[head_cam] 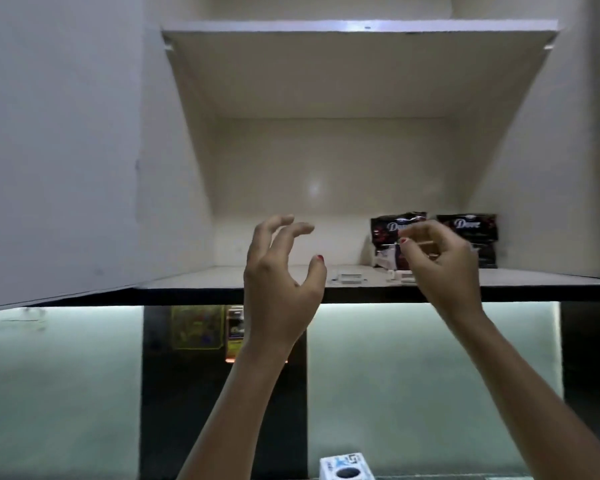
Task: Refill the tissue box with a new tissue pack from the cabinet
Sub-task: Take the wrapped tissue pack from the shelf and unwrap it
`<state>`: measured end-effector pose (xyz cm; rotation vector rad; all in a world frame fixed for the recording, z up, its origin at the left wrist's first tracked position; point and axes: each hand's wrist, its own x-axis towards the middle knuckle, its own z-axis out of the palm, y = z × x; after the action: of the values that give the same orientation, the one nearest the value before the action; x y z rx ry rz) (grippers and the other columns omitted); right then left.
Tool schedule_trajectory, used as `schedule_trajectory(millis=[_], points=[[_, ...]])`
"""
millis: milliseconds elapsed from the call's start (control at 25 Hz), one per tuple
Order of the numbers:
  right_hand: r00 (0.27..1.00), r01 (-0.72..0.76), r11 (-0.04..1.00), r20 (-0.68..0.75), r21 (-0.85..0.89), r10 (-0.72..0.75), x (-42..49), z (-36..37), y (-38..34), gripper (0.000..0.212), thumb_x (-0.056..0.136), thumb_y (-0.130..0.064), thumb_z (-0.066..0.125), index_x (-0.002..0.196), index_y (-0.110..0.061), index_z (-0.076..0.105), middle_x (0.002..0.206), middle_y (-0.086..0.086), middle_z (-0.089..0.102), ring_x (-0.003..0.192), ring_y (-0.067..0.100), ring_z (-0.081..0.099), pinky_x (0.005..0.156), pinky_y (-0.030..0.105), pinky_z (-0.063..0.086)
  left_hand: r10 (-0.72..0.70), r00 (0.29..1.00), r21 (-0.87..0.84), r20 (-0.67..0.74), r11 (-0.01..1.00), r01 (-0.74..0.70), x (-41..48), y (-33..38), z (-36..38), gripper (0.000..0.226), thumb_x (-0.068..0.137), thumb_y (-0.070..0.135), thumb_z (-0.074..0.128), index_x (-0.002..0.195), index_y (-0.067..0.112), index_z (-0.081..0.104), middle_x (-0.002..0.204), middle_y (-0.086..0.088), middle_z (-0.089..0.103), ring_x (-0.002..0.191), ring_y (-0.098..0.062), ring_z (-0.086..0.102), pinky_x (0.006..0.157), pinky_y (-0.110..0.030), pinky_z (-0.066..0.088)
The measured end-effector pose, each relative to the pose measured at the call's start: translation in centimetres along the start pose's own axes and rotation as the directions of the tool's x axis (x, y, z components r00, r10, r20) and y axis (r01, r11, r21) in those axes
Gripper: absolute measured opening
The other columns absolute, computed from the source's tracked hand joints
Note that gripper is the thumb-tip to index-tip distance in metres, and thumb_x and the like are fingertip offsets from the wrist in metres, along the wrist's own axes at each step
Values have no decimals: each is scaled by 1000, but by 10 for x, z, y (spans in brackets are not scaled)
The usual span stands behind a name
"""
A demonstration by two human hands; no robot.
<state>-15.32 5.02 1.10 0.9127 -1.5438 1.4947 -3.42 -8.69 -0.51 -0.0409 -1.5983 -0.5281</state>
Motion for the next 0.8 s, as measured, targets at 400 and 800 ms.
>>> schedule_trajectory(millis=[400,800], points=[[736,16,608,421,-794,531,114,-16,119,53,74,-25,68,124,-17,54,134,16,49,116,33,50,99,38,42,-36,999,-93,-20,995,34,21,-8,71,29,74,21,55,102,21,60,109,13,51,101,10,45,88,2,33],[942,239,962,-211,-133,-263,-39,-57,23,23,75,-12,67,99,-12,69,104,6,52,98,11,51,84,4,37,-494,867,-734,65,565,377,-87,47,77,59,60,35,69,114,27,48,105,11,57,92,0,60,75,-16,51]])
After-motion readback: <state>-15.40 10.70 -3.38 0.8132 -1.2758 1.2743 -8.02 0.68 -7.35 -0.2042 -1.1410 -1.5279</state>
